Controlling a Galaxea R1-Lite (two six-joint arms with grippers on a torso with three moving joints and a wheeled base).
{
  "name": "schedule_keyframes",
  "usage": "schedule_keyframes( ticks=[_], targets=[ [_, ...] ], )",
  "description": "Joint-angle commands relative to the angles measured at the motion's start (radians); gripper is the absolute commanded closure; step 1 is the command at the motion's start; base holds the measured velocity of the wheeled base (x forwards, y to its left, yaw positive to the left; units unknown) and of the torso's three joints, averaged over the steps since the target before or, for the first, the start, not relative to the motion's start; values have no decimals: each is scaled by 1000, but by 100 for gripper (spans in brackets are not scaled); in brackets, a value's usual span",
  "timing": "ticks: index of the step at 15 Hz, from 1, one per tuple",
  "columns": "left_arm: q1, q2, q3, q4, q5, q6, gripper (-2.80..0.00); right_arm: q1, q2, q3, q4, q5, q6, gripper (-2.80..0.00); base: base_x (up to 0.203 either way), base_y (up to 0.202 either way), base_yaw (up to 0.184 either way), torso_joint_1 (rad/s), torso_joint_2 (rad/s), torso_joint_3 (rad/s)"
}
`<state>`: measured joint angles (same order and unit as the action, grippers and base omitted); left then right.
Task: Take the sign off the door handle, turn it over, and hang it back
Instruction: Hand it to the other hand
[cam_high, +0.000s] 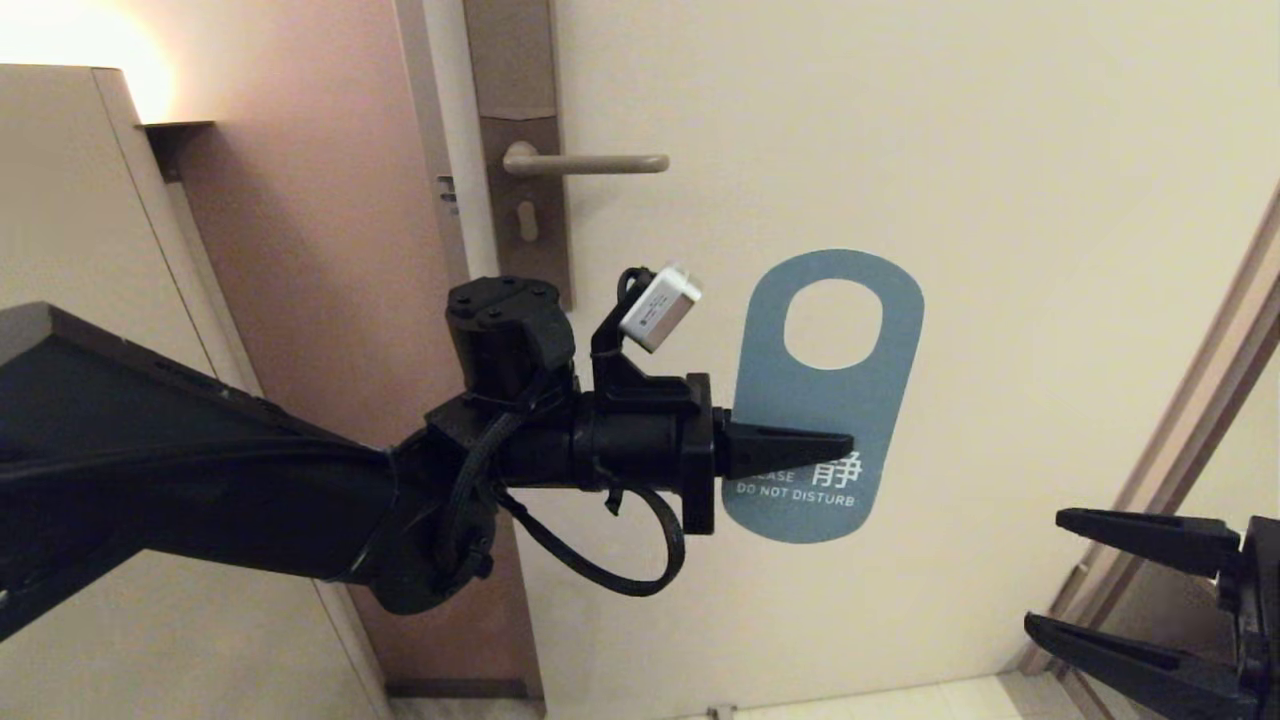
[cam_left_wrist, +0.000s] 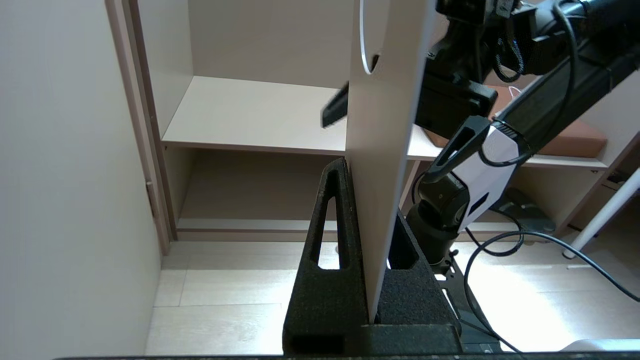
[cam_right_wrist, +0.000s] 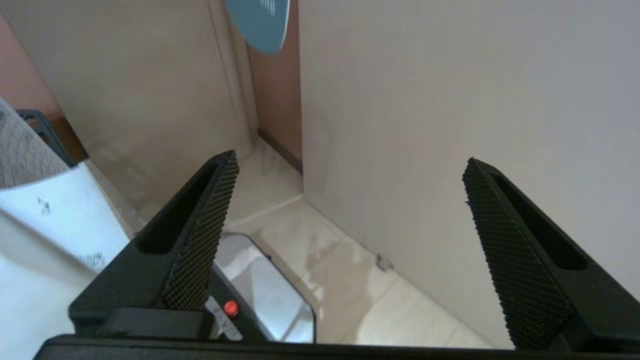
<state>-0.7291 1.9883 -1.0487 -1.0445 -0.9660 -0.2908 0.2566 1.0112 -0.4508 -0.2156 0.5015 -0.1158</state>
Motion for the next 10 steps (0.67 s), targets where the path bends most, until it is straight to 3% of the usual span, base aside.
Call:
schedule_keyframes(
  ticks=[1,4,10],
  targets=[
    [-11,-2,-2,-6,-5,-2,0,4,49,-7,-29,10,-2,-280,0,0,0,0,0,0],
    [-26,5,-26,-6,-1,-2,0,9,115,-42,-65,18,-2,-280,0,0,0,0,0,0],
    [-26,29,-71,-11,9,-22,0,122,248,-154,-88,19,1,-280,0,0,0,0,0,0]
  ],
)
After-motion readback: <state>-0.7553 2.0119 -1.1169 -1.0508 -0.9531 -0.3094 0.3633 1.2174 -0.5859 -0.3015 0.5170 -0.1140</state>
